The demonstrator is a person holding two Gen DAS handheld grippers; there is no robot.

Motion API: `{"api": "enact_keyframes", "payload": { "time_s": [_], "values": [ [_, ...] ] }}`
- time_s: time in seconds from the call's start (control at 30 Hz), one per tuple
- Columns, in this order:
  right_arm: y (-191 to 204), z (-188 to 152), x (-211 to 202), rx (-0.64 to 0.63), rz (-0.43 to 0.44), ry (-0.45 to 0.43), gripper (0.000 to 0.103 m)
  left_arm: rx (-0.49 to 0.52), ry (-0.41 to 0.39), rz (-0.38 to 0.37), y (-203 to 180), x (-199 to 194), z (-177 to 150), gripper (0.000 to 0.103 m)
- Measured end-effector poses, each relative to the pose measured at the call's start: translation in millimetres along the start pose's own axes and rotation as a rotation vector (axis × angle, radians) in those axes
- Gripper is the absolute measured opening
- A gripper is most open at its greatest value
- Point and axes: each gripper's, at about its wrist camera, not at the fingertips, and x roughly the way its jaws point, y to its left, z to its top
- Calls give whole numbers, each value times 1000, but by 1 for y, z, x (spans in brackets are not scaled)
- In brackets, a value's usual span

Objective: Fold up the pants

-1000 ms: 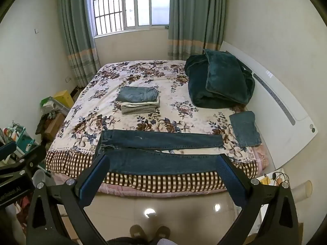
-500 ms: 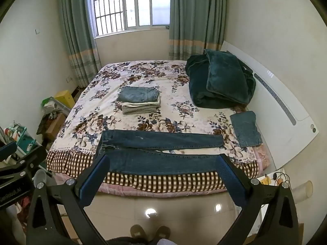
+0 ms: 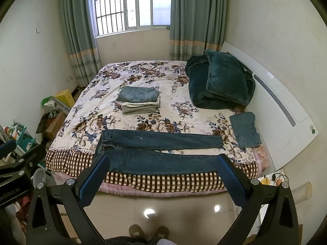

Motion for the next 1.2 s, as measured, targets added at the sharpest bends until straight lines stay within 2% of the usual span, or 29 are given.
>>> {"api": "enact_keyframes", "payload": {
  "time_s": [1.2],
  "values": [
    [-3,-2,-4,2,6,-7,103,2,-4,2,-7,-5,2,103]
  ]
}}
